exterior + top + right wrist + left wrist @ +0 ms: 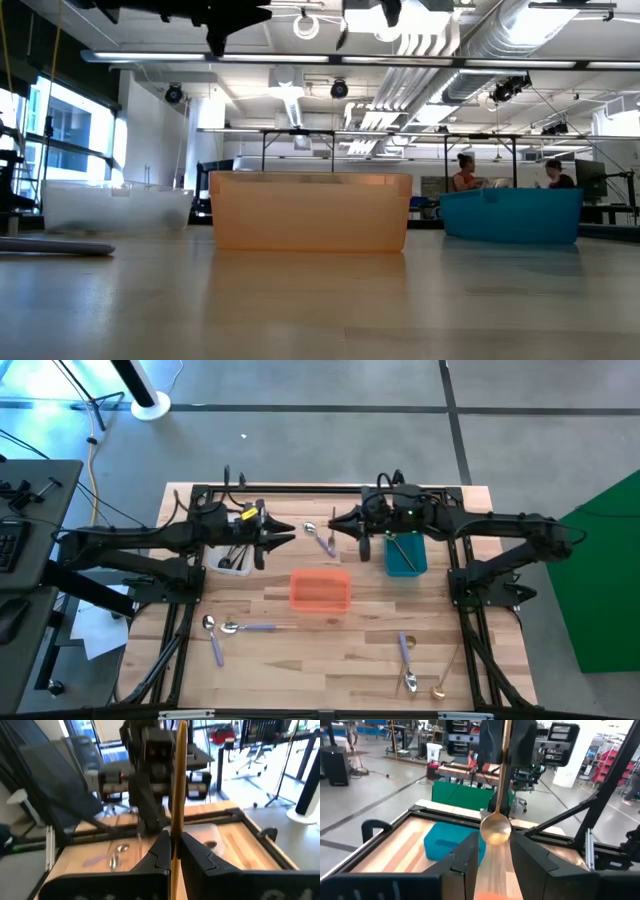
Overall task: Sort silverware by color (type)
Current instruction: Put the left gold spoon into the blue bin
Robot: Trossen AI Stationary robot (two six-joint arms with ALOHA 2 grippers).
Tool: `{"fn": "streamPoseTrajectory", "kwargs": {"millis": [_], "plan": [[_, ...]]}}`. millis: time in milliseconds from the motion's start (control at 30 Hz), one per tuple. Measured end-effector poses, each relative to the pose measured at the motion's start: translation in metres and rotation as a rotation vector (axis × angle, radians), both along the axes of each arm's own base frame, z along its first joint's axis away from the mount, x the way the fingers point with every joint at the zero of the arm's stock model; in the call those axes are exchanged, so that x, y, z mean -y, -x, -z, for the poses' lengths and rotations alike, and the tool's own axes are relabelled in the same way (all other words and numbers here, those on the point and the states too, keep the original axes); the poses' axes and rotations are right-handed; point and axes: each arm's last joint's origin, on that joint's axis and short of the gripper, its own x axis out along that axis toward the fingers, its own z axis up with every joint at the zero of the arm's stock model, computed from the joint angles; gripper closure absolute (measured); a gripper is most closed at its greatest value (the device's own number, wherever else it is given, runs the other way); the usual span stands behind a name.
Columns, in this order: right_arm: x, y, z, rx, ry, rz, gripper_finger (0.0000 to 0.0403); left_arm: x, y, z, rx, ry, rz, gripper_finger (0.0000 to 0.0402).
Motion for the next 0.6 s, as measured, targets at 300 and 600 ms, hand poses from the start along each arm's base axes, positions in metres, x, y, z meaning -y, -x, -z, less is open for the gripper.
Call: {"fn": "streamPoseTrajectory", "kwargs": {"millis": [300, 600], "plan": [[-0.003, 0.052, 0.022, -0.024, -0.043, 0.078, 0.0398, 0.006, 0.016, -0.008, 0.006, -0.01, 0.015, 0.0295], [-0.008, 0.09, 0.039, 0.129, -0.111, 0.116, 0.0398, 0.005, 0.018, -0.012, 0.033, -0.041, -0.012, 0.0295]]}}
